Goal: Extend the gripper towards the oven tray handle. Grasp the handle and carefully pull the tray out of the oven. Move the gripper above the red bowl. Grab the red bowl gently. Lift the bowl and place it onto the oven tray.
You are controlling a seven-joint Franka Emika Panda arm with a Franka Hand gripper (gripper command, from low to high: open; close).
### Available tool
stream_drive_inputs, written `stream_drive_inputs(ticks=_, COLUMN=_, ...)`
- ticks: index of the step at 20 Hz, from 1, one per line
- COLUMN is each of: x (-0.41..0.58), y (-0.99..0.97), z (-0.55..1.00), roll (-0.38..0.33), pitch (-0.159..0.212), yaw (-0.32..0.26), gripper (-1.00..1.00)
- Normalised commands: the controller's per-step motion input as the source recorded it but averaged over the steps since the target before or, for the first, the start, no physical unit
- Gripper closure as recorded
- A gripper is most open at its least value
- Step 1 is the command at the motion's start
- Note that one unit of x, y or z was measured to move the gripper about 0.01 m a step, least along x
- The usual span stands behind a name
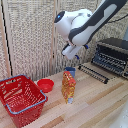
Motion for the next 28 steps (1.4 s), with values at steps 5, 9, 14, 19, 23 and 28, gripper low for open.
stream_drive_inputs(ticks=5, x=0.050, y=-0.86, z=-0.41, roll=-0.144, pitch=-0.022, yaw=0.000, gripper=-1.00)
stream_drive_inputs(ticks=9, x=0.101, y=-0.72, z=-0.36, roll=-0.165, pitch=-0.006, yaw=0.000, gripper=-1.00)
stream_drive_inputs(ticks=14, x=0.217, y=-0.59, z=-0.14, roll=-0.174, pitch=-0.011, yaw=0.000, gripper=-1.00)
stream_drive_inputs(ticks=19, x=0.192, y=-0.65, z=-0.09, roll=-0.137, pitch=-0.006, yaw=0.001, gripper=-1.00)
stream_drive_inputs(ticks=23, x=0.203, y=-0.59, z=-0.24, roll=-0.092, pitch=0.003, yaw=0.042, gripper=-1.00)
stream_drive_inputs(ticks=28, x=0.197, y=-0.55, z=-0.22, roll=-0.045, pitch=0.004, yaw=0.049, gripper=-1.00)
